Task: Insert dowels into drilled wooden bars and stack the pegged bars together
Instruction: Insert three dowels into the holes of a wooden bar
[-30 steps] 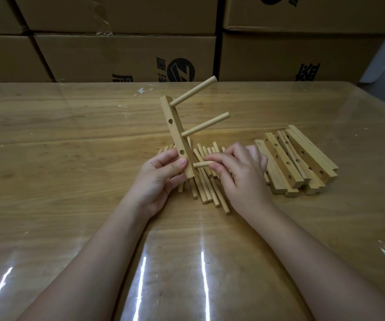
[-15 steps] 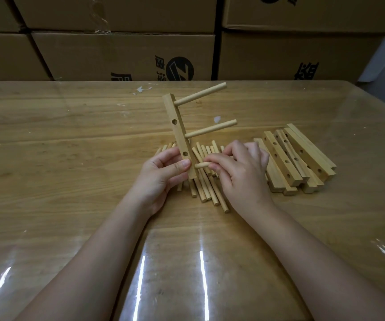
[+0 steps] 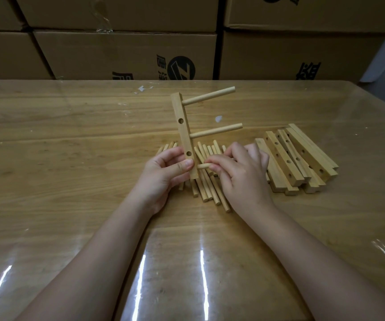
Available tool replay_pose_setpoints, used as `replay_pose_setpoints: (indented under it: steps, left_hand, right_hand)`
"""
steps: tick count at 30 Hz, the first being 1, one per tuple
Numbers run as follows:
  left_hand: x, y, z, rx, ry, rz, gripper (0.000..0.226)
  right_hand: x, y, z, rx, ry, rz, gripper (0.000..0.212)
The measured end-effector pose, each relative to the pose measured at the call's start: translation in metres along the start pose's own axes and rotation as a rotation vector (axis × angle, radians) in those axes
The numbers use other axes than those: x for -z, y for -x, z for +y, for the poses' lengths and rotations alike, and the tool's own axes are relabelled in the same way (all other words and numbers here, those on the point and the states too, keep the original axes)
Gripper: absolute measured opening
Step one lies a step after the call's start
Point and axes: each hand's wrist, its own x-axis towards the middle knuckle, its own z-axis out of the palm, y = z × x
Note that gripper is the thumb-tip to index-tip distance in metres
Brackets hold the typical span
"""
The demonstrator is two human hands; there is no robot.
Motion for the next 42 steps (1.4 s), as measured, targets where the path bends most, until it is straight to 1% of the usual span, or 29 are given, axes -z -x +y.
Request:
replay_pose_setpoints:
  steps: [5, 9, 12, 14, 18, 21, 24, 27, 29, 30, 33, 36, 42]
  left_hand:
    - [0.001, 0.001, 0.0, -0.003, 0.011, -0.019, 0.059]
    - [0.002, -0.001, 0.0, -0.015, 0.007, -0.06, 0.039]
    - [0.004, -0.001, -0.001, -0.017, 0.017, -0.053, 0.043]
    - [0.004, -0.002, -0.001, -0.016, 0.003, -0.046, 0.046]
    - [0.004, -0.002, -0.001, -0.025, -0.001, -0.042, 0.045]
    - [0.003, 0.0, -0.001, -0.019, 0.029, -0.05, 0.045]
    - [0.002, 0.001, 0.0, -0.008, 0.082, -0.041, 0.042]
    - [0.001, 0.002, 0.002, -0.009, 0.132, -0.039, 0.029]
    - [0.002, 0.002, 0.003, -0.014, 0.181, -0.027, 0.026]
    - [0.002, 0.002, 0.004, -0.014, 0.202, -0.019, 0.027]
    - [0.002, 0.003, 0.006, -0.013, 0.233, -0.009, 0.029]
    - [0.002, 0.004, 0.006, -0.008, 0.25, -0.001, 0.031]
    - [0.002, 0.003, 0.007, 0.002, 0.245, 0.004, 0.033]
  right_hand:
    - [-0.001, 0.0, 0.001, -0.003, 0.006, -0.013, 0.013]
    - [0.0, 0.0, 0.001, -0.002, 0.009, -0.032, 0.025]
    - [-0.001, 0.001, 0.002, 0.009, 0.024, -0.051, 0.025]
    - [-0.002, 0.001, 0.003, 0.011, 0.022, -0.062, 0.028]
    - [-0.004, 0.002, 0.005, 0.008, -0.003, -0.093, 0.036]
    - [-0.008, 0.003, 0.007, -0.002, -0.05, -0.086, 0.034]
    - [-0.012, 0.004, 0.008, -0.062, -0.16, -0.074, 0.032]
    - [-0.01, 0.003, 0.01, -0.279, -0.441, -0.086, 0.032]
    - [-0.007, 0.001, 0.011, -0.414, -0.666, -0.05, 0.022]
    - [-0.006, 0.0, 0.012, -0.437, -0.711, -0.028, 0.016]
    - [-0.007, 0.001, 0.013, -0.395, -0.696, -0.057, 0.012]
    - [-0.009, 0.001, 0.014, -0.349, -0.649, -0.087, 0.017]
    - [-0.007, 0.001, 0.014, -0.31, -0.615, -0.081, 0.024]
